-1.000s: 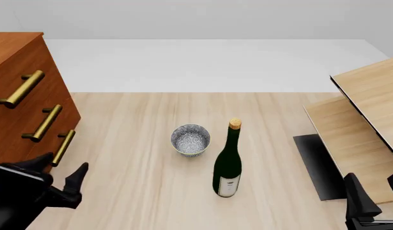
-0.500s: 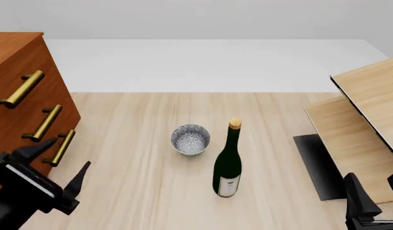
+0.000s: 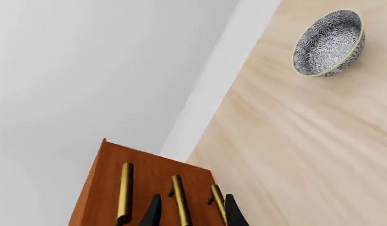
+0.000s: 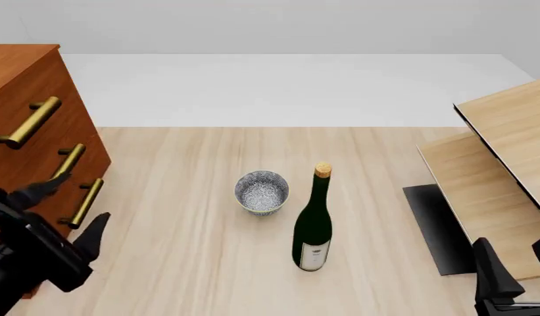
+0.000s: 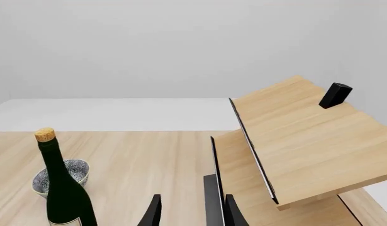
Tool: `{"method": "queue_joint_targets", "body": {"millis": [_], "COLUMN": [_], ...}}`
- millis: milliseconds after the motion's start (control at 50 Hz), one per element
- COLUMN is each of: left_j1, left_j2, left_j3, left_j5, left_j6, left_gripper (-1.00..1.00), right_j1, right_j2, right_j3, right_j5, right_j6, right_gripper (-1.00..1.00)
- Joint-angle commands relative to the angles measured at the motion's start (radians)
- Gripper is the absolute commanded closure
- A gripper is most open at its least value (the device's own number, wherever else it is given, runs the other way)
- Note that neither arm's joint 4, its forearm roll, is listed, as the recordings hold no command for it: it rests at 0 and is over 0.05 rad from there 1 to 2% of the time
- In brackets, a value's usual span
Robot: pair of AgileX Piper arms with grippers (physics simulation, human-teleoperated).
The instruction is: Close the bottom drawer of the cabinet and open the top drawer.
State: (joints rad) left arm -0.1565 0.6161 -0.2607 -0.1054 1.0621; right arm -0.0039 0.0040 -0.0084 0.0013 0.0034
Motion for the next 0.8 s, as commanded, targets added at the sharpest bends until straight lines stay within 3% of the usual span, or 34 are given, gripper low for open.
{"method": "queue_joint_targets", "body": {"millis": [20, 80, 120, 260, 360, 540, 560, 580, 800], "left_j1": [0.045, 0.065, 0.097, 0.107, 0.143, 0.175, 0.187, 0.177, 0.216], "left_j2": [0.028, 0.029, 0.025, 0.045, 0.066, 0.104, 0.105, 0.106, 0.146], "left_j3": [-0.058, -0.069, -0.037, -0.053, -0.041, -0.071, -0.049, -0.066, -0.084], "left_j5": [-0.02, -0.013, -0.066, -0.064, -0.122, -0.151, -0.189, -0.158, -0.197], "left_j6": [0.113, 0.123, 0.183, 0.205, 0.267, 0.29, 0.323, 0.301, 0.33], "left_gripper": [-1.0, -1.0, -1.0, -1.0, -1.0, -1.0, -1.0, -1.0, -1.0], "right_j1": [0.0, -0.001, 0.0, -0.002, -0.005, -0.006, -0.006, -0.006, -0.007], "right_j2": [-0.001, -0.001, -0.001, -0.001, 0.0, 0.007, 0.008, 0.009, 0.011], "right_j3": [0.0, 0.0, 0.0, 0.0, 0.001, 0.002, 0.002, 0.002, 0.002], "right_j5": [0.001, 0.0, 0.0, 0.0, -0.002, -0.008, -0.01, -0.011, -0.013], "right_j6": [0.0, 0.0, -0.001, -0.003, -0.005, -0.006, -0.005, -0.005, -0.006], "right_gripper": [-1.0, -1.0, -1.0, -1.0, -1.0, -1.0, -1.0, -1.0, -1.0]}}
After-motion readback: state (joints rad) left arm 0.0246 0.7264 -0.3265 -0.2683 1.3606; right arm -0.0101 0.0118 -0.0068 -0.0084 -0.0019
